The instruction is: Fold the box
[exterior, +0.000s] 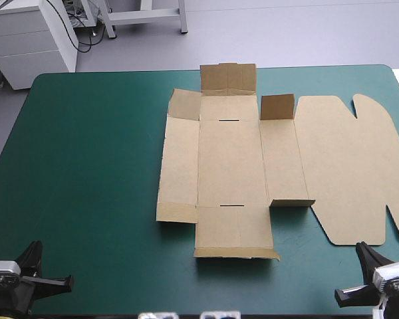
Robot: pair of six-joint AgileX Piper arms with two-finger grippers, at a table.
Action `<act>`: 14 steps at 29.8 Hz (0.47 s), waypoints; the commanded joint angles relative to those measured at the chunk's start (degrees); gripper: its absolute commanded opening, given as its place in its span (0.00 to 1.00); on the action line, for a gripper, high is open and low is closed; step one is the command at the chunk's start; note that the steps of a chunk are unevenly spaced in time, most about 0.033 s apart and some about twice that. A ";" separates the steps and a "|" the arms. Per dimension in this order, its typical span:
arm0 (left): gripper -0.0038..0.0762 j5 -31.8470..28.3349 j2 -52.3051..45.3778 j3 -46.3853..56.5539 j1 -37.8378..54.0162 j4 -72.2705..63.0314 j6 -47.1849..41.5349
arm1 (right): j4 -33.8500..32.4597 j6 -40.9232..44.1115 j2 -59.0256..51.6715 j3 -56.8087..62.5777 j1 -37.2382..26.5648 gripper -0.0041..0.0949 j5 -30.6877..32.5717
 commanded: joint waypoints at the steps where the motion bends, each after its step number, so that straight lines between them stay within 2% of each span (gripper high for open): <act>1: 0.04 -4.49 -0.35 -1.23 -0.37 0.20 -0.57 | -0.32 0.01 -1.08 -1.34 -0.35 0.03 -4.40; 14: 0.04 -4.59 -0.35 -1.23 -0.37 0.70 -1.47 | -0.32 0.01 -1.08 -1.34 -0.35 0.03 -4.40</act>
